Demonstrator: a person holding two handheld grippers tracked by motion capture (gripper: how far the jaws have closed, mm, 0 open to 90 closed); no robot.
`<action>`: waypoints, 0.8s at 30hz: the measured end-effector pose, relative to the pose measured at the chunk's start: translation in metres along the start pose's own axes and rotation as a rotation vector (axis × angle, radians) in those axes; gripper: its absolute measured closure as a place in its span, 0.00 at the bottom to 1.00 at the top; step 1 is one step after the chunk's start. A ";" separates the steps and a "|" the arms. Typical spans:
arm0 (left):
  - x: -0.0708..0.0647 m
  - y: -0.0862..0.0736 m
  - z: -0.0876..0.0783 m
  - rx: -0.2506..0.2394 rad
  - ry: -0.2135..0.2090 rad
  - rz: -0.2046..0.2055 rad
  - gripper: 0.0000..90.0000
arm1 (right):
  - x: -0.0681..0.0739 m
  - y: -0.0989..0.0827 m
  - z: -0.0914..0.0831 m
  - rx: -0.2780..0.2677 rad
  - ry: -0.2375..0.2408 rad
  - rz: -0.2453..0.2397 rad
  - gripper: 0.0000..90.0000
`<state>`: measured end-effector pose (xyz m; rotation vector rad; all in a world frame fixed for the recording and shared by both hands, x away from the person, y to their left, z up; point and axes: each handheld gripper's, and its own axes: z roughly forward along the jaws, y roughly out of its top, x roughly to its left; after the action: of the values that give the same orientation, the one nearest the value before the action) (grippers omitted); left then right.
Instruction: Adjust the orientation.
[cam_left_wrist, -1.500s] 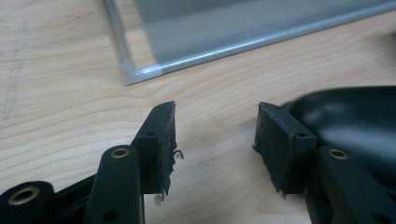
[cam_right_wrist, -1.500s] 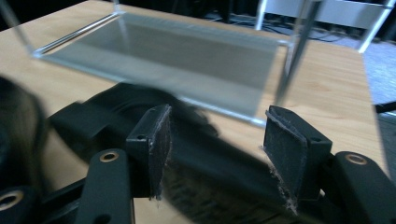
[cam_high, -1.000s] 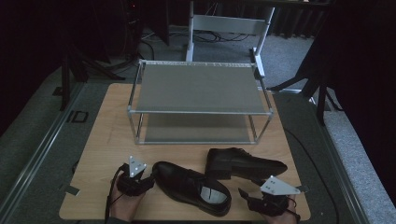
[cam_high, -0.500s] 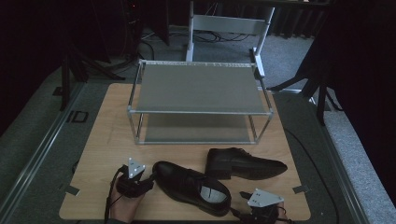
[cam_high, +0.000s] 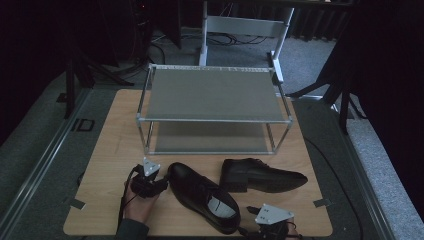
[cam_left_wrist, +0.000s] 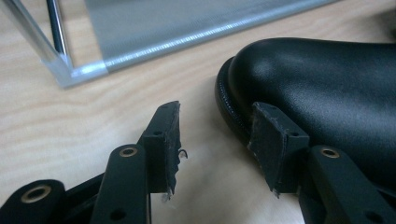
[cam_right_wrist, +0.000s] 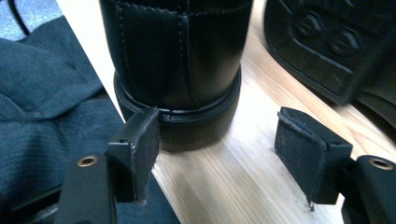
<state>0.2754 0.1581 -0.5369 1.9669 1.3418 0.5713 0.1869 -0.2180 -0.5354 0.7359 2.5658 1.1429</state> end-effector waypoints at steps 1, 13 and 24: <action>0.002 0.003 0.003 0.001 0.001 -0.005 0.59 | 0.000 0.000 0.000 0.000 0.000 0.000 0.34; 0.002 0.016 0.022 0.020 -0.028 -0.012 0.57 | 0.027 0.028 0.033 -0.017 0.029 -0.096 0.35; -0.007 0.005 0.009 0.017 -0.094 -0.005 0.54 | 0.038 0.042 0.048 -0.028 0.044 -0.112 0.38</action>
<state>0.2819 0.1476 -0.5386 1.9781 1.2973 0.4602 0.1889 -0.1436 -0.5371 0.5594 2.5851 1.1693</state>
